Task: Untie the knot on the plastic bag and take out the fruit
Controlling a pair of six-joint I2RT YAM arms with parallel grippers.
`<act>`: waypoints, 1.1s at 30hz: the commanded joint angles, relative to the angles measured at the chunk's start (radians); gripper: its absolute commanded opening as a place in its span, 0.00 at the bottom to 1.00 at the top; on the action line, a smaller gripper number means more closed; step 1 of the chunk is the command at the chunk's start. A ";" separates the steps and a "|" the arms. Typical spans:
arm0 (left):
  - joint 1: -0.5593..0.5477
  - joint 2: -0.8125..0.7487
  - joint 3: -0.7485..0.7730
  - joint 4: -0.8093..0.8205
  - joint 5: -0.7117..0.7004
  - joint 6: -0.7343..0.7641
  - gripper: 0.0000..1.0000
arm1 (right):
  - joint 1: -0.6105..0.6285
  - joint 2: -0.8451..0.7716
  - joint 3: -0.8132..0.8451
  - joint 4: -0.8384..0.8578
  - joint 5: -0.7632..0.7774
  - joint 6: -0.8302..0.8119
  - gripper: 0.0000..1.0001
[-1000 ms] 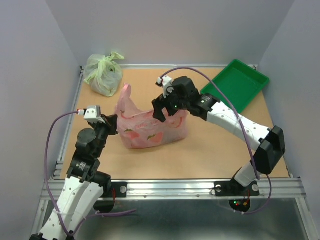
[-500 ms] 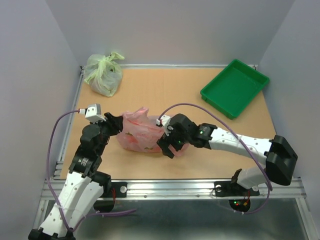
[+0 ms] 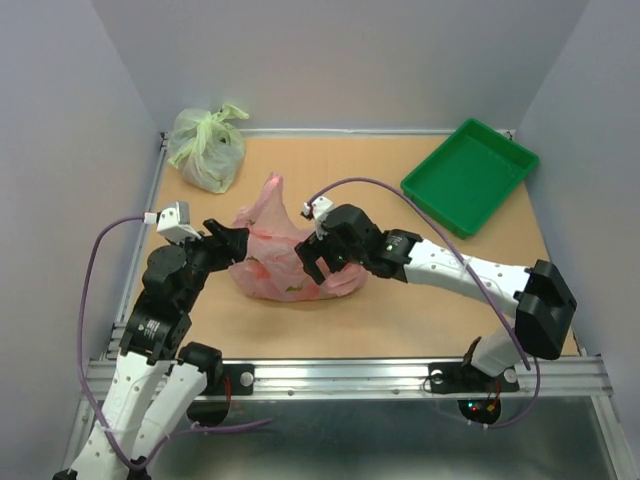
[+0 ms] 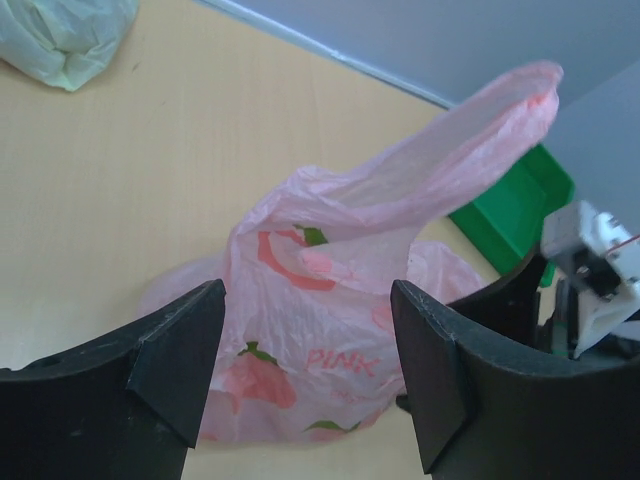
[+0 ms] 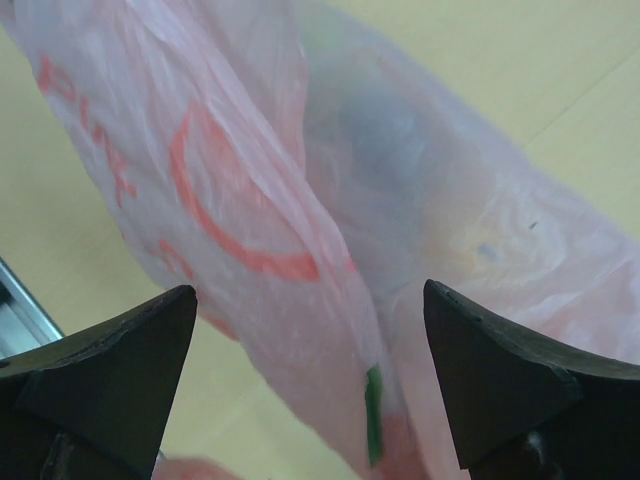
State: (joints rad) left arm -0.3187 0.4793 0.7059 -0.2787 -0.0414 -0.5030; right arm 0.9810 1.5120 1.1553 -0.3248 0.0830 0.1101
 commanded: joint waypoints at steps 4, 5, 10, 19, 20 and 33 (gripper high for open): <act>0.000 0.053 -0.008 -0.067 0.027 -0.005 0.78 | -0.025 0.027 0.182 0.044 -0.060 -0.046 1.00; 0.000 0.061 -0.020 -0.060 0.037 -0.011 0.78 | -0.025 0.024 0.187 0.038 -0.078 -0.047 1.00; -0.002 0.090 -0.031 -0.024 0.103 -0.060 0.78 | -0.051 -0.012 0.184 0.033 -0.023 -0.072 1.00; -0.063 0.113 -0.103 0.081 0.051 -0.167 0.78 | -0.191 0.063 0.339 0.023 -0.175 -0.078 0.98; -0.077 0.113 -0.114 0.085 0.019 -0.172 0.78 | -0.192 0.074 0.349 0.023 -0.205 -0.076 0.98; -0.129 0.099 -0.223 0.161 -0.029 -0.255 0.73 | -0.191 0.260 0.397 0.064 -0.411 -0.030 0.95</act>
State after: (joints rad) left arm -0.4377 0.6003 0.5110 -0.1886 -0.0414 -0.7223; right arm 0.7811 1.7405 1.5105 -0.3119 -0.2466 0.0582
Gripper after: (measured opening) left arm 0.738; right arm 0.954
